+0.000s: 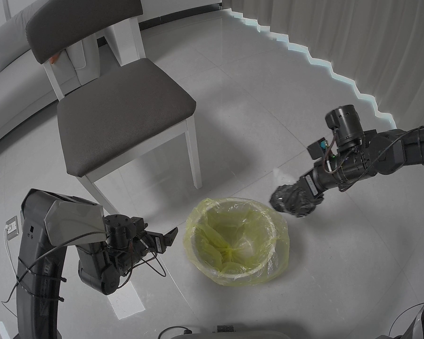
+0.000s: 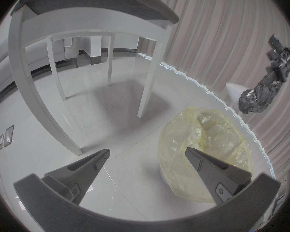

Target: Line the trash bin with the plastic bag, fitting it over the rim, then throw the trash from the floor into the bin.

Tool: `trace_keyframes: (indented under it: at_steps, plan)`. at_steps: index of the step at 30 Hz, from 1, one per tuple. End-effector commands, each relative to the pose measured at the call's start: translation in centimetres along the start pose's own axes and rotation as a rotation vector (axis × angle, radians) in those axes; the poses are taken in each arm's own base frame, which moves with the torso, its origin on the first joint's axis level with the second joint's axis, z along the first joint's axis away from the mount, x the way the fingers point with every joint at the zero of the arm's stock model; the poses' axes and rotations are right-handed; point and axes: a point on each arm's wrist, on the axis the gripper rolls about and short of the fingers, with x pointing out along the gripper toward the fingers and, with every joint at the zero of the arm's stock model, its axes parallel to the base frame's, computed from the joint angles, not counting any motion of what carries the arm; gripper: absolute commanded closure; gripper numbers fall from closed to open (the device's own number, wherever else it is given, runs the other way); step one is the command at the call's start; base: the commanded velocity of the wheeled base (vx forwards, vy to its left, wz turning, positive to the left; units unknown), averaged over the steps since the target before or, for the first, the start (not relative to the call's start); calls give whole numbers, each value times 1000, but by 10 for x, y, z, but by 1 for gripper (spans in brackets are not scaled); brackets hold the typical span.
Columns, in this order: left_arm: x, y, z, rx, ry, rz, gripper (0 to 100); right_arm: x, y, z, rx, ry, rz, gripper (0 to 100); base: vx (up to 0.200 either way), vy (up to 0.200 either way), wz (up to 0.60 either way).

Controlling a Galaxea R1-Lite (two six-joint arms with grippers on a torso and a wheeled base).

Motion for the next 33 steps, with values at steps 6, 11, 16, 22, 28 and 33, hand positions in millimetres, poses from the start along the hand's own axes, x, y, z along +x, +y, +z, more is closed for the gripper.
trace_keyframes:
  at_steps: [6,11,16,22,28,33]
  plan:
    - [-40,9,19,-19,-47,22,0,-17,128,14,-119,-128,248,100,0,0,0]
    - [-47,10,26,-42,-64,28,0,21,143,7,-139,-92,263,100,0,0,0]
    - [-48,12,30,-40,-77,31,0,50,147,-8,-152,-18,263,100,0,0,0]
    - [-48,12,30,-39,-78,31,0,77,144,-19,-143,40,256,100,0,0,0]
    - [-48,12,30,-41,-77,31,0,95,128,-25,-115,71,227,100,0,0,0]
    - [-49,15,29,-45,-73,38,0,110,121,-31,-105,95,213,100,0,0,0]
